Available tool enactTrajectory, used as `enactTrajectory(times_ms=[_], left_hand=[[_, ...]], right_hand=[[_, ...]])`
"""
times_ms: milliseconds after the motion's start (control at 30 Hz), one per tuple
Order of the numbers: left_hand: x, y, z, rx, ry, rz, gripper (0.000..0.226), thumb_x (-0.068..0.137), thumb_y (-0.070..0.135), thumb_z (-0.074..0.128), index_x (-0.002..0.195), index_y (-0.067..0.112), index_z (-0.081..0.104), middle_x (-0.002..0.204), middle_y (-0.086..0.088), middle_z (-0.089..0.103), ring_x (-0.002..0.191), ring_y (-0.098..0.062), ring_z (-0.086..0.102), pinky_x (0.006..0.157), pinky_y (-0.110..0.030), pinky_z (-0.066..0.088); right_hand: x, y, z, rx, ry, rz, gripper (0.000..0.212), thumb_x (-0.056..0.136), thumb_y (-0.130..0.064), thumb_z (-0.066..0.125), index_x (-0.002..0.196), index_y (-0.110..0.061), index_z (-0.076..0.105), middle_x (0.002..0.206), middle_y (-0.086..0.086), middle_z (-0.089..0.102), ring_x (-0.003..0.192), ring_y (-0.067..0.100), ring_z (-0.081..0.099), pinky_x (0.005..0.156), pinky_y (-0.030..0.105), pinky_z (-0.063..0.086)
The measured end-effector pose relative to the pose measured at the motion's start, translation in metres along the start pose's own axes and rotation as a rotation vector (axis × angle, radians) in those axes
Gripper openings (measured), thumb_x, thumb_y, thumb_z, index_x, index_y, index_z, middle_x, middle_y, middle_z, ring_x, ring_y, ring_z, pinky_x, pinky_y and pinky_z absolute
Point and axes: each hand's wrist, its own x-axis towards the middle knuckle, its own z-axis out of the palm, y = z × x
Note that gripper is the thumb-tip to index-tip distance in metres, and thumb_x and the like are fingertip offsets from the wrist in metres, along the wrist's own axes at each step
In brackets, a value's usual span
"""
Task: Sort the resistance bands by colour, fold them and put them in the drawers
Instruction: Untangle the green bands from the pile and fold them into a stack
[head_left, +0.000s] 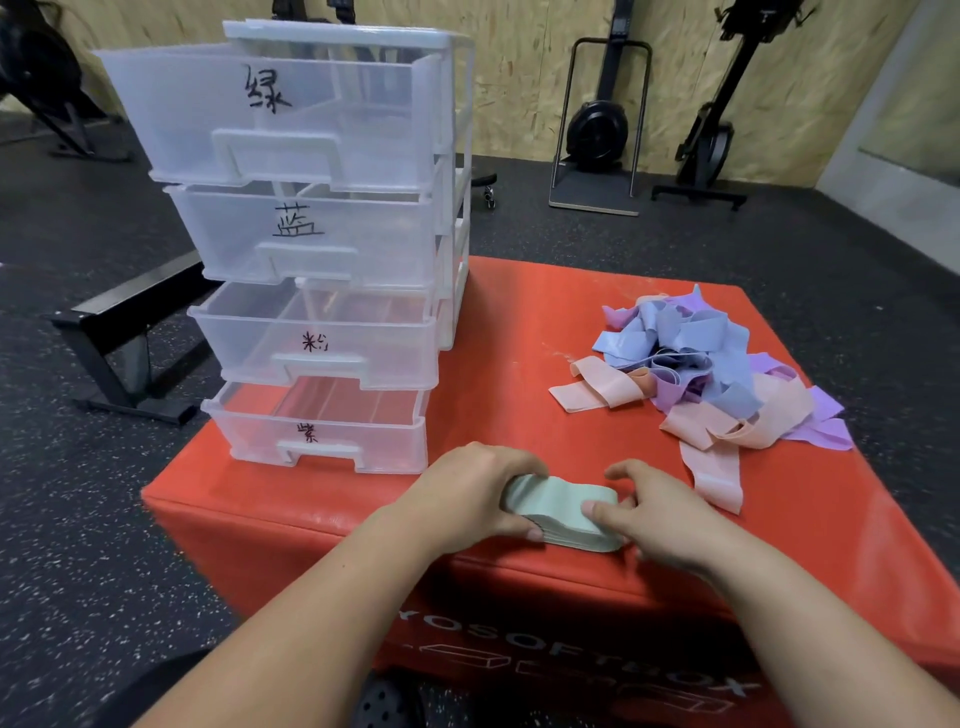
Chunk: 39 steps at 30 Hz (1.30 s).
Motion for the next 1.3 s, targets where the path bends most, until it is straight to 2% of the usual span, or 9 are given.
enactTrajectory(times_ms=[200,333,533,633,767,900,1033,1133,1300], left_hand=[[-0.005,0.000,0.003,-0.015,0.030,-0.023,0.067,0.070,0.060,0.089,0.127,0.036,0.063,0.110,0.012,0.074,0.099,-0.011,0.067,0.082,-0.038,0.055],[-0.008,0.003,0.001,0.006,0.039,-0.029,0.068,0.072,0.058,0.089,0.130,0.038,0.059,0.116,0.013,0.071,0.105,-0.014,0.065,0.085,-0.036,0.053],[-0.010,0.007,-0.002,-0.225,-0.012,-0.114,0.094,0.076,0.077,0.076,0.155,0.043,0.039,0.147,0.018,0.055,0.126,-0.006,0.058,0.109,-0.035,0.049],[-0.002,0.014,-0.007,-0.412,0.041,-0.179,0.076,0.091,0.064,0.072,0.157,0.042,0.041,0.147,0.018,0.054,0.120,-0.004,0.059,0.107,-0.029,0.049],[0.017,0.015,-0.007,-0.669,0.184,-0.295,0.043,0.088,0.060,0.076,0.125,0.040,0.067,0.123,0.007,0.072,0.117,-0.013,0.067,0.105,-0.040,0.053],[0.035,0.016,-0.006,-0.964,0.303,-0.376,0.033,0.092,0.037,0.081,0.119,0.025,0.069,0.115,0.004,0.078,0.108,-0.015,0.074,0.097,-0.038,0.058],[0.063,0.010,0.001,-0.882,0.470,-0.500,0.038,0.094,0.039,0.074,0.130,0.029,0.067,0.118,0.013,0.076,0.107,-0.004,0.072,0.098,-0.037,0.059],[0.088,0.000,0.007,-0.784,0.525,-0.575,0.043,0.093,0.038,0.067,0.136,0.031,0.065,0.121,0.017,0.074,0.110,0.002,0.069,0.101,-0.036,0.056],[0.123,-0.023,0.014,-0.666,0.572,-0.690,0.044,0.097,0.030,0.062,0.141,0.028,0.062,0.126,0.013,0.071,0.116,-0.009,0.067,0.101,-0.034,0.053]], right_hand=[[-0.003,-0.009,0.011,0.030,0.058,0.059,0.062,0.080,-0.056,0.076,0.127,-0.025,0.051,0.104,0.000,0.069,0.079,0.021,0.070,0.076,0.035,0.054],[-0.010,-0.018,0.016,0.191,0.153,0.113,0.055,0.066,-0.045,0.084,0.109,-0.029,0.054,0.097,-0.002,0.072,0.085,0.018,0.070,0.082,0.039,0.057],[-0.015,-0.048,0.000,0.205,0.224,-0.187,0.054,0.068,-0.019,0.085,0.107,-0.036,0.052,0.096,-0.006,0.068,0.075,0.008,0.066,0.076,0.035,0.057],[-0.011,-0.068,-0.031,0.179,0.139,-0.379,0.059,0.069,-0.019,0.086,0.114,-0.040,0.054,0.102,-0.008,0.065,0.083,0.009,0.065,0.081,0.033,0.057],[0.013,-0.093,-0.063,0.243,0.054,-0.513,0.056,0.074,-0.010,0.083,0.118,-0.036,0.059,0.109,-0.001,0.068,0.095,0.023,0.070,0.083,0.043,0.061],[0.055,-0.108,-0.082,0.363,-0.013,-0.511,0.052,0.083,-0.001,0.081,0.122,-0.030,0.061,0.115,0.007,0.068,0.096,0.018,0.071,0.081,0.033,0.061],[0.110,-0.110,-0.083,0.493,-0.071,-0.437,0.052,0.085,0.001,0.081,0.125,-0.026,0.062,0.119,0.016,0.069,0.105,0.026,0.074,0.085,0.034,0.063],[0.152,-0.111,-0.078,0.525,-0.088,-0.404,0.053,0.085,-0.001,0.081,0.127,-0.029,0.064,0.113,0.019,0.072,0.097,0.021,0.074,0.082,0.025,0.059],[0.214,-0.112,-0.063,0.557,-0.137,-0.348,0.053,0.088,0.003,0.077,0.131,-0.024,0.064,0.093,0.007,0.073,0.086,0.008,0.072,0.073,0.018,0.056]])
